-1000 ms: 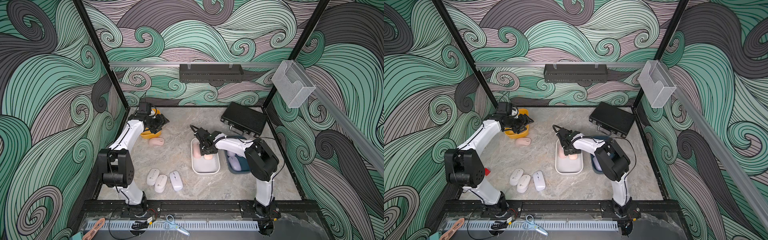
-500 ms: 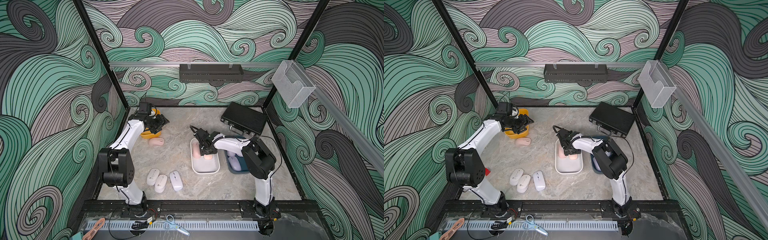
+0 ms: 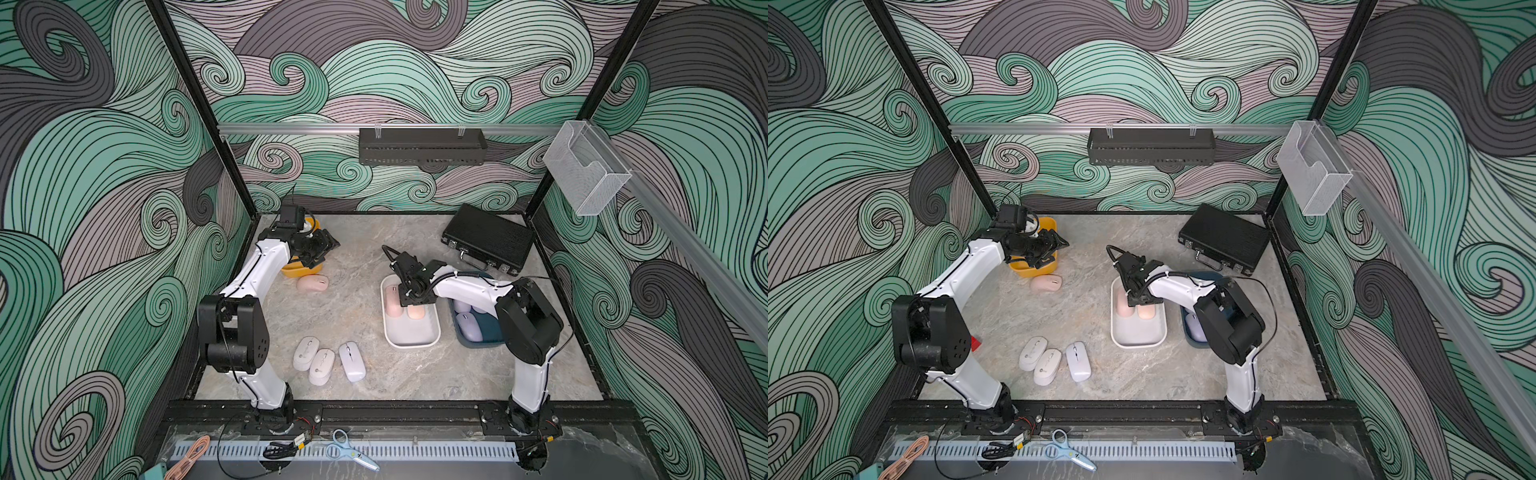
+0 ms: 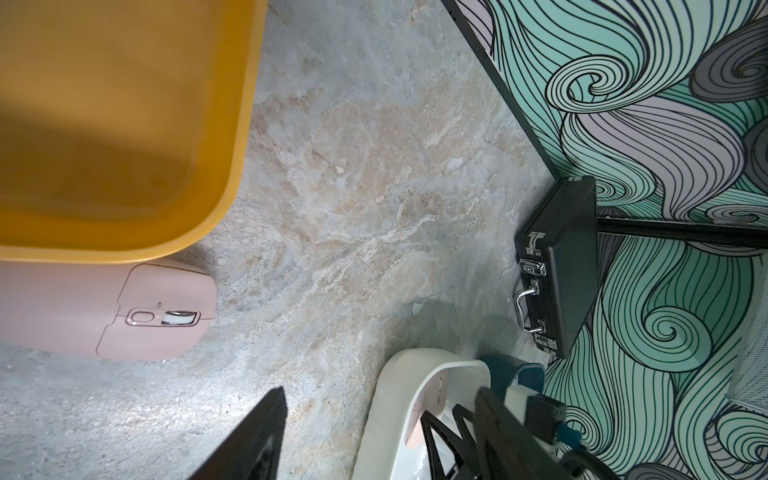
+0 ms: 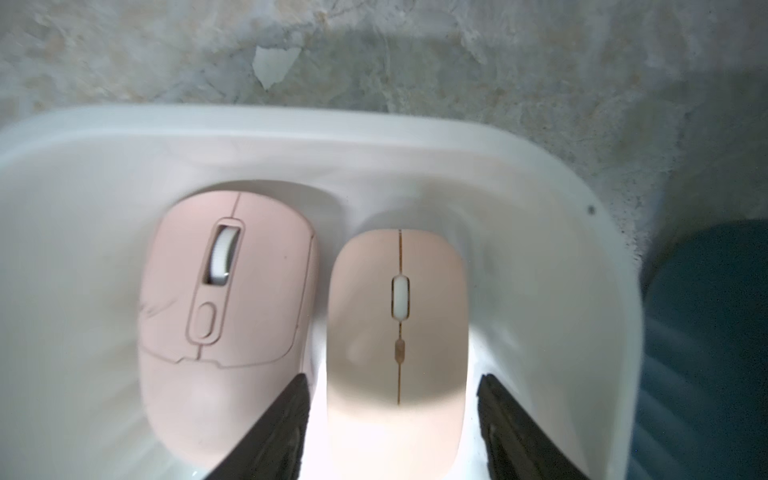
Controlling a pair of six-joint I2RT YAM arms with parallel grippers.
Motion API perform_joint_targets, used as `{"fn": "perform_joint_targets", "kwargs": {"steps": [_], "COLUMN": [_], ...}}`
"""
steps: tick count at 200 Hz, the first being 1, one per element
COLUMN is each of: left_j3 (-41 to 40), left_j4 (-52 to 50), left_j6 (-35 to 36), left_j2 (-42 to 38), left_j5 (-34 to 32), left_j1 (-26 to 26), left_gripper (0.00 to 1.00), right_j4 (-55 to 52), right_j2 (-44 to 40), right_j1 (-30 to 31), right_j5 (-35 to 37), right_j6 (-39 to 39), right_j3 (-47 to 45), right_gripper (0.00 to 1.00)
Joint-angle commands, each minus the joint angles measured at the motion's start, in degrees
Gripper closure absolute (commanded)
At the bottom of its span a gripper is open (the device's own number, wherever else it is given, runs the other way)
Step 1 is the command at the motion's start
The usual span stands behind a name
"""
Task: Place the mice by color into the storage box
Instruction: Place the mouse in the storage box.
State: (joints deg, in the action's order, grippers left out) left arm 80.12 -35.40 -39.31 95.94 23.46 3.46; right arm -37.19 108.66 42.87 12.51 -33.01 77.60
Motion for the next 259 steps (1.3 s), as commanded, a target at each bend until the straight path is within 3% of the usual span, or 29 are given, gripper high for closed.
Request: {"fn": "perform_joint_targets", "kwargs": {"steps": [1, 15, 24, 48, 107, 166, 202, 227, 259], "left_j3": [2.09, 2.13, 2.19, 2.71, 2.86, 2.35, 1.14, 0.07, -11.74], "left_j4": [-1.62, -1.7, -1.75, -2.59, -4.23, -4.59, -3.62, -4.41, 4.32], "left_j6": [1.43, 1.43, 1.58, 2.88, 3.58, 3.05, 2.22, 1.12, -4.47], "left_j2": [0.55, 0.55, 0.42, 0.53, 2.22, 3.3, 2.73, 2.76, -4.25], "left_j5": [-1.03, -0.96, -1.24, -3.39, -9.37, -12.02, -13.39, -17.96, -18.68], "left_j1": [0.56, 0.57, 0.49, 0.24, -7.0, -7.48, -7.54, -7.59, -7.55], "left_gripper": [0.3, 0.3, 0.3, 0.29, 0.29, 0.29, 0.29, 0.29, 0.31], "right_j4": [-2.76, -3.13, -3.17, -3.78, 0.49, 1.38, 1.87, 0.73, -0.75], "right_j2": [-4.58, -5.9, -6.25, -6.43, -3.86, -1.26, -3.95, -8.35, -14.99], "right_j1": [0.58, 0.89, 1.15, 2.35, 3.89, 2.83, 3.58, 5.45, 6.7], "right_j5": [-1.2, -2.57, -3.76, -5.18, -4.5, -2.4, -2.94, -3.01, -1.53], "right_j6": [-0.95, -1.08, -1.13, -0.32, -0.32, 1.02, 1.09, 1.73, 2.63], "right_j3": [-2.29, -4.4, -5.91, -7.95, -11.25, -9.84, -10.5, -10.55, -9.27], "right_gripper": [0.5, 0.75, 0.85, 0.93, 0.93, 0.93, 0.92, 0.83, 0.55]}}
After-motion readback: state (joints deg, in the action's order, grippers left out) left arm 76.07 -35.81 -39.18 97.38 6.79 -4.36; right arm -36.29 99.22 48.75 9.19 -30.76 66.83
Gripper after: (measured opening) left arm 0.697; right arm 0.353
